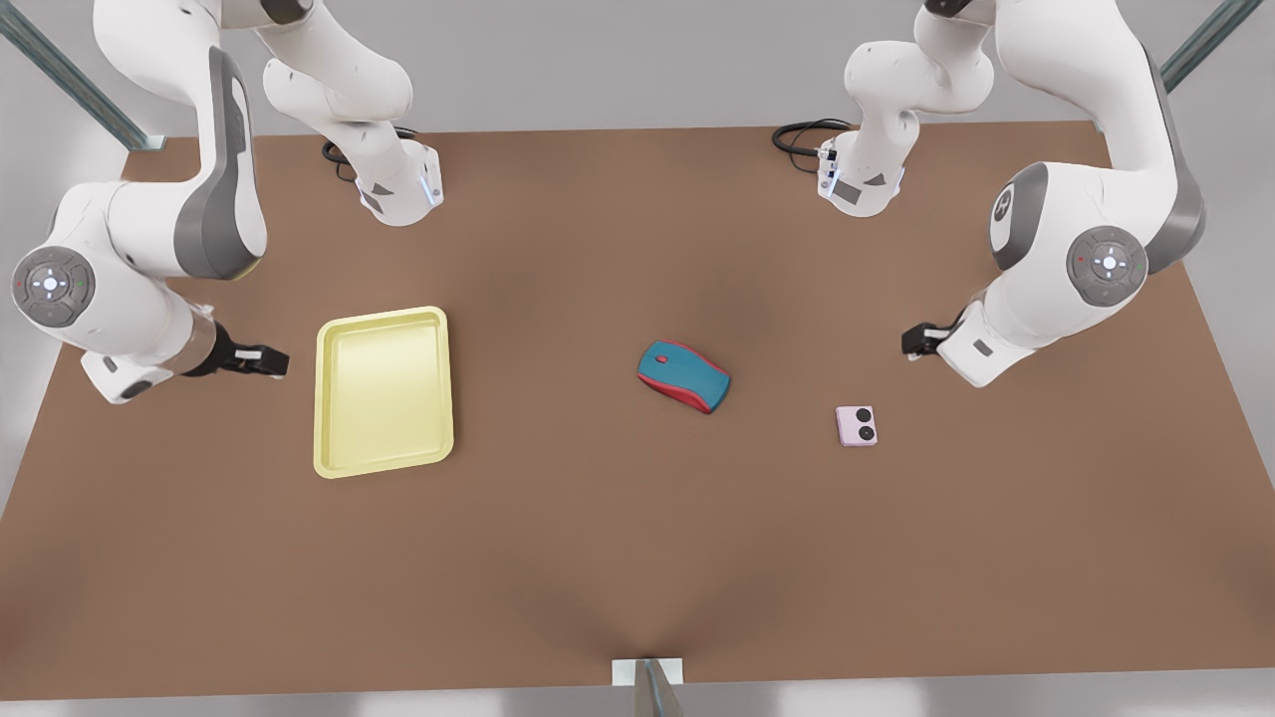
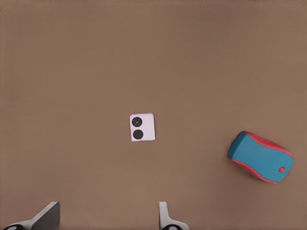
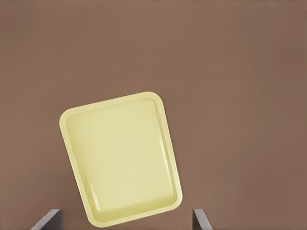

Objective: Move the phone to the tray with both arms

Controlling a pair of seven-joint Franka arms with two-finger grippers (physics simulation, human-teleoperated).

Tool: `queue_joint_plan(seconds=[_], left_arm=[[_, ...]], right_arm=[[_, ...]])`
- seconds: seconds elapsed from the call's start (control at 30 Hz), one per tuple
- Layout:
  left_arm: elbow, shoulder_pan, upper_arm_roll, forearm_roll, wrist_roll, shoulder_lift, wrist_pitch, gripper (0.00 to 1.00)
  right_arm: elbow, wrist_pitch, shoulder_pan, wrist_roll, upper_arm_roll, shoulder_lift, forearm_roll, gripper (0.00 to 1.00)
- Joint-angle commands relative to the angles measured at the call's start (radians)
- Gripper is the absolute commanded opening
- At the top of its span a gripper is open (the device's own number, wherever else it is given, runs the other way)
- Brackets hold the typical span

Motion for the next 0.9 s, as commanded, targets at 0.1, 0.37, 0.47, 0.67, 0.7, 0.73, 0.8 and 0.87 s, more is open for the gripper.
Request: queue_joint_plan(seconds=[0.1, 0.37, 0.47, 0.67, 0.7, 0.73, 0.8, 0.87], left_arm=[[-0.090, 0.001, 0.000, 0.003, -0.102, 0.094, 0.094, 1.00], [-0.489, 0.002, -0.002, -0.009, -0.091, 0.222, 0.822, 1.00], [-0.488, 0.008, -0.002, -0.055, -0.081, 0.238, 0.838, 1.00], [-0.483, 0.008, 0.000, -0.049, -0.038, 0.277, 0.849, 1.00], [-0.483, 0.008, 0.000, -0.049, -0.038, 0.291, 0.851, 1.00], [-0.483, 0.013, 0.000, -0.049, -0.038, 0.301, 0.851, 1.00], [-0.480, 0.016, 0.000, -0.049, -0.038, 0.311, 0.851, 1.00], [-0.469, 0.024, 0.000, -0.049, -0.038, 0.332, 0.855, 1.00]], right_arm=[[0.001, 0.045, 0.003, 0.063, -0.001, 0.003, -0.001, 1.00], [-0.001, 0.042, 0.003, 0.063, 0.001, 0.003, -0.001, 1.00], [0.001, 0.045, 0.004, 0.063, -0.001, 0.012, -0.001, 1.00], [0.001, 0.045, 0.004, 0.064, 0.001, 0.017, -0.001, 1.00], [0.001, 0.045, 0.004, 0.064, 0.001, 0.017, -0.001, 1.00], [0.001, 0.045, 0.004, 0.064, -0.001, 0.017, -0.001, 1.00], [0.001, 0.045, 0.004, 0.064, -0.001, 0.017, -0.001, 1.00], [-0.001, 0.045, 0.003, 0.064, -0.001, 0.017, -0.001, 1.00]])
